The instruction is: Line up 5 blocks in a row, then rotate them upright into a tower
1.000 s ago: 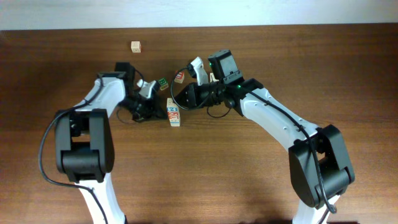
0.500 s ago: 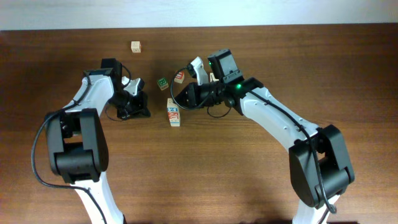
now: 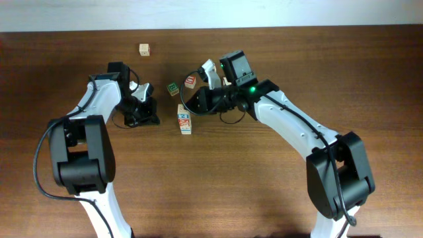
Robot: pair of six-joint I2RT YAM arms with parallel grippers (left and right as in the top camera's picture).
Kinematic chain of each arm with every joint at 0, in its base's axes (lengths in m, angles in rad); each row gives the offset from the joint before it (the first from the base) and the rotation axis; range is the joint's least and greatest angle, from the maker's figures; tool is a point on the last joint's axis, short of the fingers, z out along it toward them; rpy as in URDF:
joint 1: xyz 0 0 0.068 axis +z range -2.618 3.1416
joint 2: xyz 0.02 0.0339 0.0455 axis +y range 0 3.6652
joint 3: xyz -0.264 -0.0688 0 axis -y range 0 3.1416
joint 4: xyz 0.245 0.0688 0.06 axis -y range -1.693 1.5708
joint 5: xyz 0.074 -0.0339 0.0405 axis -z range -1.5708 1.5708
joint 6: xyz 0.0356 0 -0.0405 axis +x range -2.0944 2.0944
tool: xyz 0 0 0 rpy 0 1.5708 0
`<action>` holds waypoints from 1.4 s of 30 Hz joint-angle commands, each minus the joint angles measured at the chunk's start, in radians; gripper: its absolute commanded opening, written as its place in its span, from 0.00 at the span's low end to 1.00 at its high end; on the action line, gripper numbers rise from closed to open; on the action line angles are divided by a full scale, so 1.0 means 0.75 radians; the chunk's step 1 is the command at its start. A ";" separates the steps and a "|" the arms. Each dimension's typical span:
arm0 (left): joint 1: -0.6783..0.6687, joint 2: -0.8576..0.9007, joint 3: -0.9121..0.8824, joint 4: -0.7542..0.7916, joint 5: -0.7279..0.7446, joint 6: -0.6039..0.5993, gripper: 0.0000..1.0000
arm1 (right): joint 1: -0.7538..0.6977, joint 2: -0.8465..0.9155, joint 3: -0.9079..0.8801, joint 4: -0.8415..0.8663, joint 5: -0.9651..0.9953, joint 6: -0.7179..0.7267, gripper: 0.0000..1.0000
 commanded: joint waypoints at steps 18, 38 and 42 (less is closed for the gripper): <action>0.044 -0.053 0.237 -0.159 -0.036 0.021 0.00 | -0.055 -0.026 0.333 -0.285 -0.006 -0.202 0.05; 0.038 -1.114 0.511 -0.502 -0.274 0.080 0.99 | -0.166 -0.756 0.714 -1.635 1.066 -0.264 0.98; 0.038 -1.180 0.511 -0.502 -0.274 0.080 0.99 | -0.166 -0.803 0.712 -1.749 1.046 -0.117 0.98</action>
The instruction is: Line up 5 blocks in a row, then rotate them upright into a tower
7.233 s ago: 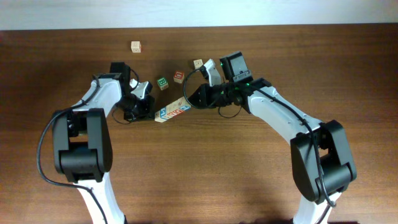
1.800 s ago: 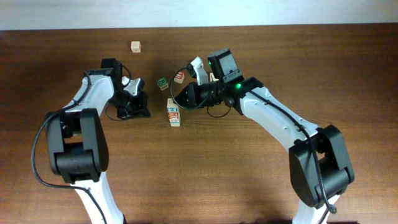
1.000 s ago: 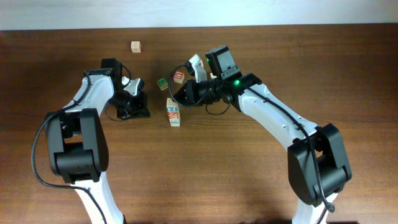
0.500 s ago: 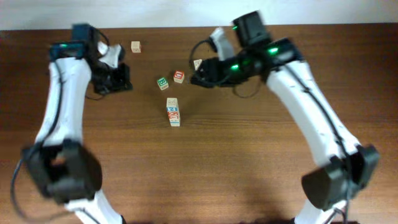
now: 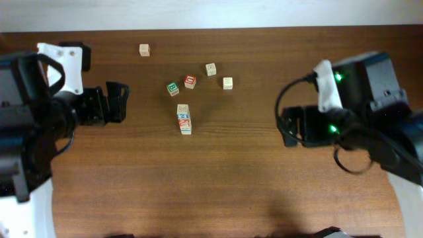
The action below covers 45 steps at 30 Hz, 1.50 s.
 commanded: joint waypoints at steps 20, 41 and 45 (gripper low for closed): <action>0.000 -0.102 -0.002 -0.001 -0.013 0.016 0.99 | -0.317 -0.452 -0.710 0.879 0.001 -0.235 0.98; 0.000 -0.102 -0.002 -0.001 -0.013 0.016 0.99 | -0.666 -1.800 -2.621 2.008 -0.072 -0.242 0.98; 0.000 -0.102 -0.002 -0.001 -0.013 0.016 0.99 | -0.665 -1.832 -2.633 2.052 -0.077 -0.245 0.98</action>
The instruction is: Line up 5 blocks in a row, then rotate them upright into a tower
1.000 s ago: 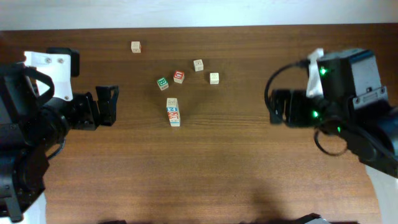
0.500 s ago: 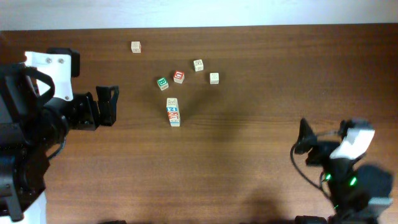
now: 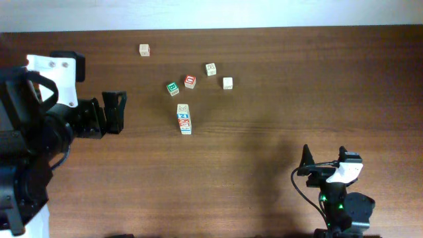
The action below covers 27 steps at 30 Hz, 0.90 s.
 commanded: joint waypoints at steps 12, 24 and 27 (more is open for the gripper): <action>0.000 -0.004 0.003 0.004 -0.009 0.016 0.99 | -0.010 -0.039 -0.062 0.111 -0.012 0.009 0.98; 0.000 -0.004 0.003 -0.040 -0.015 0.016 0.99 | -0.010 -0.039 -0.062 0.111 -0.012 0.009 0.98; 0.000 -0.004 0.003 -0.146 -0.084 0.047 0.99 | -0.010 -0.039 -0.062 0.111 -0.012 0.009 0.98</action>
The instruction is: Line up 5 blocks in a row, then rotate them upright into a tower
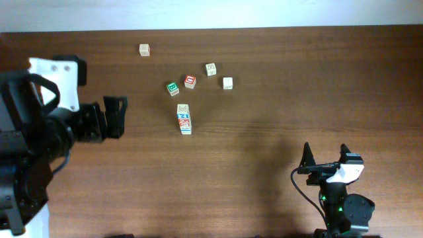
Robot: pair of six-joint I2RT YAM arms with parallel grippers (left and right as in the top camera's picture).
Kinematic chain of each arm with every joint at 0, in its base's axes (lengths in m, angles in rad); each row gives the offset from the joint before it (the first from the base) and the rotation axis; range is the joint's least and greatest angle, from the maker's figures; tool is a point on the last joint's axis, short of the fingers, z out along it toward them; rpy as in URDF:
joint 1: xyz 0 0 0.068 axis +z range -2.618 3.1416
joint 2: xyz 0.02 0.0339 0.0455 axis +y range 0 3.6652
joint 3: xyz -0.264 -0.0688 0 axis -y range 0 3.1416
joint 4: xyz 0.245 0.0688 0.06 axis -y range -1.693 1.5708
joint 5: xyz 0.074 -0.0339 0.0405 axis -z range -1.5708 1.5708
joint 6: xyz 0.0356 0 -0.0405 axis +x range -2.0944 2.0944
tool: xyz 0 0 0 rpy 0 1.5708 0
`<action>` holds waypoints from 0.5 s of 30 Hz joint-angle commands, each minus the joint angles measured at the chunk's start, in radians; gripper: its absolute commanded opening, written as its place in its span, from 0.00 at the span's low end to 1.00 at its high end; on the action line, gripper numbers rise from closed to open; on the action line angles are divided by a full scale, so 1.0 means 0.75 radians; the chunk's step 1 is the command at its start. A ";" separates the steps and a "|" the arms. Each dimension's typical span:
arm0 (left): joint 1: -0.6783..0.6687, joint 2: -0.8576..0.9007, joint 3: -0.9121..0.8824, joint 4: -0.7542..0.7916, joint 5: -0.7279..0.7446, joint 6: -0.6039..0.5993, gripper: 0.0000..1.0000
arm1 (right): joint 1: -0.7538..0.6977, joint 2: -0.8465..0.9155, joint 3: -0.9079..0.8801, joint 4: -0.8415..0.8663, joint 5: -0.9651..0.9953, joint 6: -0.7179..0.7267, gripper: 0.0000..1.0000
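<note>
Several small blocks lie at the back middle of the table: a green one (173, 88), a red one (190, 81), and two cream ones (211, 69) (227, 82). A further cream block (144, 49) sits alone at the far left. A short row of lettered blocks (184, 119) lies just in front of the cluster. My left gripper (111, 119) hangs high at the left, open and holding nothing, well left of the blocks. Open and empty too, my right gripper (324, 160) is folded back at the front right, far from them.
The bulky left arm (33, 125) covers the table's left side. The right arm's base (340, 205) sits at the front edge. The table's back edge (264, 28) runs just behind the blocks.
The left gripper sits slightly nearer the front than before. The right arm has barely shifted. No block has moved.
Both grippers were first down among the blocks, the right arm covering the two cream ones. Then both arms were lifted and drawn back to the sides. Later the right arm was folded at the front right, where it stays; the blocks' places look unchanged.
</note>
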 commanded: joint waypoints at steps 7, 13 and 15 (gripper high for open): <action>0.003 -0.147 -0.227 0.065 -0.154 0.081 0.99 | -0.010 -0.010 -0.017 0.007 -0.011 0.008 0.98; 0.003 -0.645 -1.143 0.825 -0.154 0.313 0.99 | -0.010 -0.010 -0.017 0.007 -0.011 0.008 0.98; 0.003 -0.781 -1.374 1.024 -0.160 0.351 0.99 | -0.010 -0.010 -0.017 0.007 -0.011 0.008 0.98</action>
